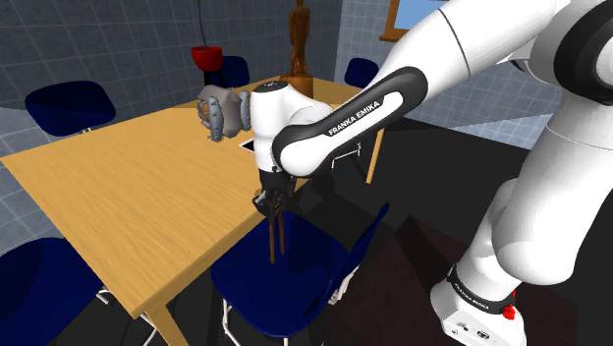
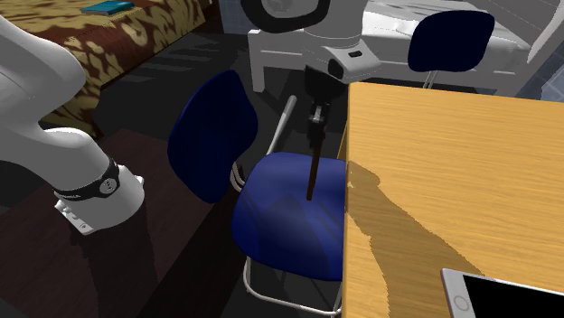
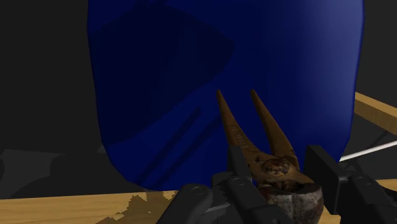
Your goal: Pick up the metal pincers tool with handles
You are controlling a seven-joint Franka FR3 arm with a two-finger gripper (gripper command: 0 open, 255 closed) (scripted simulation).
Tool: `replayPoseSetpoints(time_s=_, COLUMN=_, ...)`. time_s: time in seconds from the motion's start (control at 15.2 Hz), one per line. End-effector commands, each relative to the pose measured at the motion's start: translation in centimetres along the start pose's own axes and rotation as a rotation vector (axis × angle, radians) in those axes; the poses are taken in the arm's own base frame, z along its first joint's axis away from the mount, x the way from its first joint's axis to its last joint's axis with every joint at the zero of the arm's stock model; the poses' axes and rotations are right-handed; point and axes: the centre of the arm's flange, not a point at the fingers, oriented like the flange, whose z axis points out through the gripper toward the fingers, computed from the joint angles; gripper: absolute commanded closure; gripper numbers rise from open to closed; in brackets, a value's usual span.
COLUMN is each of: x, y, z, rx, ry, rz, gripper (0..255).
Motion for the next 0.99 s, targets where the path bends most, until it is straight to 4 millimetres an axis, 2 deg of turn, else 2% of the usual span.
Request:
replayPoseSetpoints(time_s=0.0, x=0.0, y=0.0, z=-0.9, rx=0.0, ry=0.0, rz=0.0, gripper=255)
replayPoseSetpoints(time_s=0.79, x=0.0, y=0.2, z=-7.2, rx=0.0, ry=0.0, rz=0.0, gripper=255)
replayPoseSetpoints(time_s=0.92, x=0.0, y=0.2, z=-7.3, rx=0.0, ry=0.0, rz=0.0, gripper=255)
